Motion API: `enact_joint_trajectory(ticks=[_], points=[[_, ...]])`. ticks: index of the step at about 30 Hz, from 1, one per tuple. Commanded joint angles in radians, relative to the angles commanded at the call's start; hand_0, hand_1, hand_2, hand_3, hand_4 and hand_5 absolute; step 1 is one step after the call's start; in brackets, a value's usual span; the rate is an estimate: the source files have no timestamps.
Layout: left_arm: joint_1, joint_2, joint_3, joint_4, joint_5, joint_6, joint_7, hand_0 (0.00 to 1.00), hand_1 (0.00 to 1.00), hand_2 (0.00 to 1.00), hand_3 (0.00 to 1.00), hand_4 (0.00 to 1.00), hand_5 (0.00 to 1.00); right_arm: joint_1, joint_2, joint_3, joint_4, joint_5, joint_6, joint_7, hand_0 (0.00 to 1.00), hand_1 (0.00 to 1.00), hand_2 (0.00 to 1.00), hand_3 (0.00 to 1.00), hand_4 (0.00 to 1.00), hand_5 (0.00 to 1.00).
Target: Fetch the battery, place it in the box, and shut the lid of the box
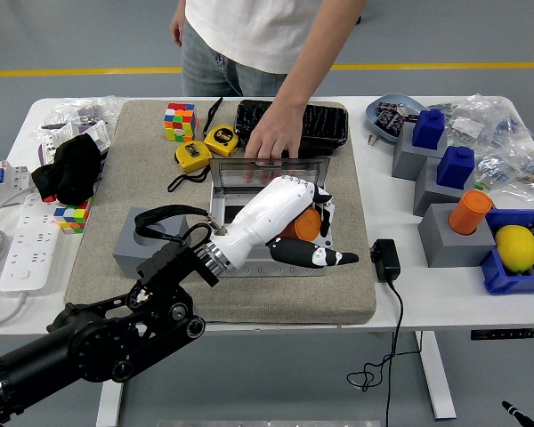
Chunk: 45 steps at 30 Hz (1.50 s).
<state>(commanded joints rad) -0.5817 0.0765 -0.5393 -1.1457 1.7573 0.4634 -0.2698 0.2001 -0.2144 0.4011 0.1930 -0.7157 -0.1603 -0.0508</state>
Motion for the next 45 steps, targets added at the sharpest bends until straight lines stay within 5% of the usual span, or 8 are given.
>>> enact_joint_trajectory(ticks=[10,14,17,34,35,40,41,45], points=[[-0.046,-0.044,-0.018,0.175,0.016,0.031,-0.012,0.044,0.002,0.002,0.002,0.998,0.698,-0.001,0.0,-0.01,-0.002,0.008,0.0,-0.001,0.998,0.855,0.772,0.791,0.998,0.998],[-0.058,-0.055,-0.019,0.239,0.013,0.039,-0.021,0.055,0.002,0.002,0.002,0.998,0.827,0.0,0.001,-0.009,-0.001,0.007,0.0,-0.002,0.998,0.856,0.772,0.79,0.998,0.998],[-0.057,-0.054,-0.023,0.247,0.01,0.044,-0.027,0.059,0.002,0.002,0.008,0.998,0.942,0.0,0.001,-0.007,-0.001,0.006,0.001,-0.002,0.998,0.855,0.772,0.791,0.998,0.998],[-0.05,-0.053,-0.035,0.248,0.013,-0.013,-0.043,0.163,0.064,0.095,0.116,0.998,0.998,-0.001,0.002,-0.007,-0.003,0.01,0.003,-0.002,0.998,0.854,0.77,0.791,0.998,0.998],[-0.05,-0.052,-0.037,0.249,0.013,-0.019,-0.044,0.444,0.501,0.45,0.472,0.998,0.998,-0.001,0.001,-0.007,-0.003,0.011,0.003,-0.002,0.998,0.854,0.77,0.791,0.998,0.998],[-0.048,-0.049,-0.045,0.245,0.027,-0.042,-0.041,0.444,0.501,0.45,0.472,0.998,0.998,0.0,0.0,-0.004,-0.002,0.01,0.004,-0.002,0.998,0.854,0.77,0.791,0.998,0.998],[-0.048,-0.049,-0.046,0.244,0.029,-0.044,-0.042,0.934,0.833,0.706,0.665,0.998,0.998,0.0,0.0,-0.004,-0.002,0.01,0.004,-0.002,0.998,0.848,0.77,0.791,0.998,0.998],[-0.044,-0.048,-0.054,0.242,0.027,-0.07,-0.042,0.934,0.833,0.706,0.665,0.998,0.998,-0.002,0.001,-0.007,-0.003,0.012,0.004,-0.001,0.998,0.848,0.77,0.791,0.998,0.998]])
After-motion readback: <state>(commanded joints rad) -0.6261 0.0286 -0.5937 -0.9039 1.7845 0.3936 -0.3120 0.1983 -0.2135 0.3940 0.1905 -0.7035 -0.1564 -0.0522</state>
